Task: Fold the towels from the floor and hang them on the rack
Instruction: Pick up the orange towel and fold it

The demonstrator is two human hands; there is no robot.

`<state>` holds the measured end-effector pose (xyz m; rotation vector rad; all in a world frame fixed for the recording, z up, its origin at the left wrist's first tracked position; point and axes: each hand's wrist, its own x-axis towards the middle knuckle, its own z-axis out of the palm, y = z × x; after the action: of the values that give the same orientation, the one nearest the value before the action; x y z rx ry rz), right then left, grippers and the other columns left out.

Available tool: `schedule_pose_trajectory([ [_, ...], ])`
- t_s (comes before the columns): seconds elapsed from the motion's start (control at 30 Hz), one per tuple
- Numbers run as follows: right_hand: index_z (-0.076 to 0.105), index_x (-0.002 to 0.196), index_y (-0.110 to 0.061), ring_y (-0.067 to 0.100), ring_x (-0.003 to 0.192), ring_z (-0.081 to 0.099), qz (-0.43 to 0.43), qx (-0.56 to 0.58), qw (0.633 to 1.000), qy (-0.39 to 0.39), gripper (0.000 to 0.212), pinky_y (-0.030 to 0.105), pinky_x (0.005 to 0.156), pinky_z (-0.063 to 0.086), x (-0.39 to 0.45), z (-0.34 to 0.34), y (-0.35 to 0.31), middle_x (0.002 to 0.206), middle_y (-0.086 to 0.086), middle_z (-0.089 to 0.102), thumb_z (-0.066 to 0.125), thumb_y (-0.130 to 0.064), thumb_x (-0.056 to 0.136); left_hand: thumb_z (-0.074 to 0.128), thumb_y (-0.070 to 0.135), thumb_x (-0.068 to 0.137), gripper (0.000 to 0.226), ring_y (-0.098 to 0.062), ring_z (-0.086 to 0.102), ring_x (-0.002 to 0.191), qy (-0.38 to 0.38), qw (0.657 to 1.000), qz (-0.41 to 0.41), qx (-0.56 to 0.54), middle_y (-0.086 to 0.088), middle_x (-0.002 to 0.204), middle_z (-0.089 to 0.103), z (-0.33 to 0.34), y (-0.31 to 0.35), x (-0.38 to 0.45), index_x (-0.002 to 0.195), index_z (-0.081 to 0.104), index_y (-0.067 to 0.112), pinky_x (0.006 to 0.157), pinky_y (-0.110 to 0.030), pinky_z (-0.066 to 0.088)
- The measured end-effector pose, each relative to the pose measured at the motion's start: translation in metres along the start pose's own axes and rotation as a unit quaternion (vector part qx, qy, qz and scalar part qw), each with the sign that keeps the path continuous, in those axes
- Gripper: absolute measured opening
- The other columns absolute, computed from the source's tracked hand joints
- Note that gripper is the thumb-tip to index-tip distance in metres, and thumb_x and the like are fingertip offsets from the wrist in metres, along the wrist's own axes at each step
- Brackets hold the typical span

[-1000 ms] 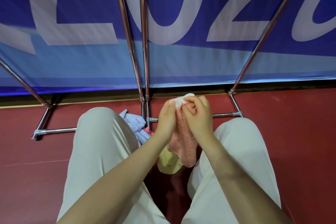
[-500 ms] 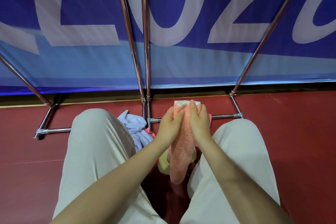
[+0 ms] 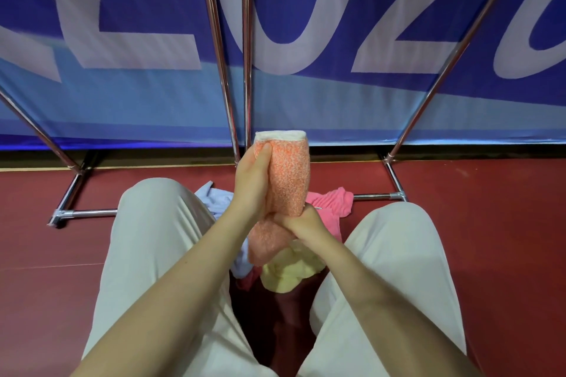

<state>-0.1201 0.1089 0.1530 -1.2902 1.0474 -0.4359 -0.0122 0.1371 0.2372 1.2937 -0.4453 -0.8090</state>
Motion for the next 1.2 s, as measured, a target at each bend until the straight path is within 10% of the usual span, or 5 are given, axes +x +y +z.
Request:
schedule_pose_trajectory([
  [0.5,0.062,0.113,-0.023,0.016,0.096,0.067,0.027,-0.193,0.978,-0.069,0.063,0.042,0.090,0.053,0.001,0.011,0.061,0.104,-0.002,0.070,0.082,-0.045,0.057,0.045,0.026,0.102,0.022,-0.013,0.067,0.082,0.029,0.987,-0.045,-0.149,-0.006,0.094,0.069,-0.041,0.022,0.012,0.103,0.063,0.013,0.074,-0.028,0.056],
  [0.77,0.063,0.104,-0.012,0.006,0.080,0.067,-0.055,0.001,0.998,-0.009,0.017,0.026,0.077,0.053,-0.003,0.023,-0.005,0.091,0.000,0.070,0.066,-0.008,0.087,0.047,0.026,0.101,0.022,-0.013,0.066,0.081,0.023,0.987,-0.050,-0.150,-0.005,0.090,0.068,-0.053,0.039,0.013,0.101,0.063,0.012,0.071,-0.029,0.054],
  [0.93,0.063,0.106,-0.001,0.012,0.083,0.061,-0.109,0.016,0.993,0.042,0.017,0.015,0.068,0.049,0.009,0.031,-0.065,0.095,0.009,0.066,0.061,-0.005,0.090,0.050,0.028,0.100,0.025,-0.027,0.061,0.114,0.064,0.979,-0.020,-0.192,-0.016,0.122,0.065,-0.077,0.087,0.043,0.113,0.063,0.011,0.098,-0.043,0.050],
  [1.2,0.069,0.096,-0.001,0.010,0.077,0.056,-0.219,-0.116,0.969,-0.012,0.029,0.021,0.066,0.045,0.038,0.066,-0.220,0.084,0.003,0.064,0.065,-0.029,0.090,0.052,0.021,0.099,0.014,-0.010,0.063,0.077,0.130,0.974,0.067,-0.173,-0.002,0.091,0.067,-0.132,0.198,0.088,0.103,0.064,0.015,0.066,-0.025,0.052],
])
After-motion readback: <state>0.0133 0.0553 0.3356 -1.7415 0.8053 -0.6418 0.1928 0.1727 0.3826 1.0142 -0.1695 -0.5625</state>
